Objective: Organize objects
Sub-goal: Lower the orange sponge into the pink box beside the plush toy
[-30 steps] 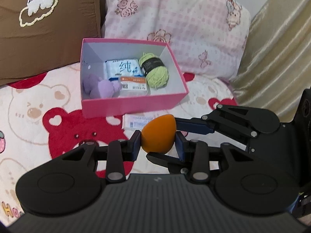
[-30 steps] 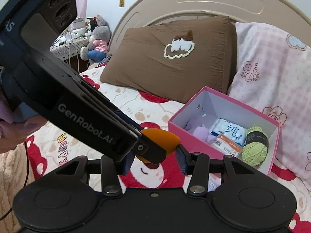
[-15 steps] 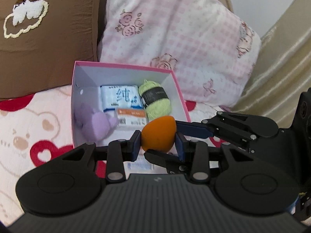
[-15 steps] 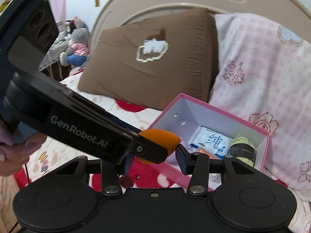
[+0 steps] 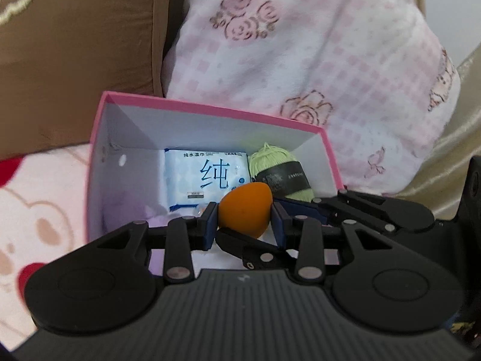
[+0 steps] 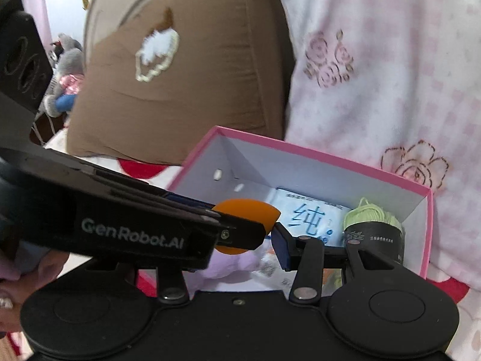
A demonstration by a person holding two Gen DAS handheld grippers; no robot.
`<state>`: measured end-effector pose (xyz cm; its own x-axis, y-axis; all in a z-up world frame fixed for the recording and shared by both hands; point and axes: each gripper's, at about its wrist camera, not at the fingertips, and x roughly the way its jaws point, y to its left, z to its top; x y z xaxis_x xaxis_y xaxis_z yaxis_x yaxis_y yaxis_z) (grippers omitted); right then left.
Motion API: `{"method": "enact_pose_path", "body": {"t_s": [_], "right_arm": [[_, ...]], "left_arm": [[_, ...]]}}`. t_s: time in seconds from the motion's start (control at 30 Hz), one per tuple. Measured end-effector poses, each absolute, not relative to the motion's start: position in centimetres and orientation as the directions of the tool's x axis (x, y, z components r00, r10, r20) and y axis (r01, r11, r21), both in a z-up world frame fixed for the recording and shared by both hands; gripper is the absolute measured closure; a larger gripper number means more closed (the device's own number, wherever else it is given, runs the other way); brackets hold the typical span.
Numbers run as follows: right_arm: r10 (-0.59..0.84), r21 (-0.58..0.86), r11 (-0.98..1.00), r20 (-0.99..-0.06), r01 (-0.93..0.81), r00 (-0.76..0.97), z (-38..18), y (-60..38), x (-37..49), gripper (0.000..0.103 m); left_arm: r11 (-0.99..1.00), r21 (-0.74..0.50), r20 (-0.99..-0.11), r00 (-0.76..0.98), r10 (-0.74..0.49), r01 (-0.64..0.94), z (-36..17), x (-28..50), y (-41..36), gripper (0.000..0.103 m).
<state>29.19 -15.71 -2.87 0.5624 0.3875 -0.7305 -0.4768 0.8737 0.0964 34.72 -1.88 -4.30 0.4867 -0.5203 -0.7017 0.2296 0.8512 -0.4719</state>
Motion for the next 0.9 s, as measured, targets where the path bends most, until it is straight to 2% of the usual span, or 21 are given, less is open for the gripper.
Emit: {"method": "enact_pose_path", "body": {"t_s": [0.13,0.5,0.63,0.77,0.9], "right_arm": [[0.360,0.163,0.909,-0.773,-0.384,0.523,-5.0,-16.9,31.5,0.055],[0.326,0.155,0.924,-0.798,-0.350,0.508,-8.2,-17.0,34.7,0.056],[0.301,0.125,0.930,-0.798,-0.346,0.523,-8.5,-16.6,34.7,0.056],[0.288,0.093,0.926,-0.802,-0.367,0.524,-8.3,-16.9,34.1,0.055],[0.260,0.051,0.929,-0.795,-0.367,0.548,-8.0,-17.4,33.4,0.055]], "left_arm": [[0.834,-0.511,-0.687,0.486,-0.540,0.205,-6.8,36.1,-2.5,0.067],[0.853,-0.485,-0.710,0.481,-0.513,0.193,-9.7,38.7,-3.6,0.067],[0.851,-0.486,-0.717,0.466,-0.517,0.196,-10.0,39.2,-3.8,0.065],[0.883,-0.428,-0.738,0.490,-0.464,0.192,-10.0,39.3,-4.3,0.065],[0.890,-0.423,-0.739,0.502,-0.449,0.173,-9.8,39.3,-3.7,0.064]]}}
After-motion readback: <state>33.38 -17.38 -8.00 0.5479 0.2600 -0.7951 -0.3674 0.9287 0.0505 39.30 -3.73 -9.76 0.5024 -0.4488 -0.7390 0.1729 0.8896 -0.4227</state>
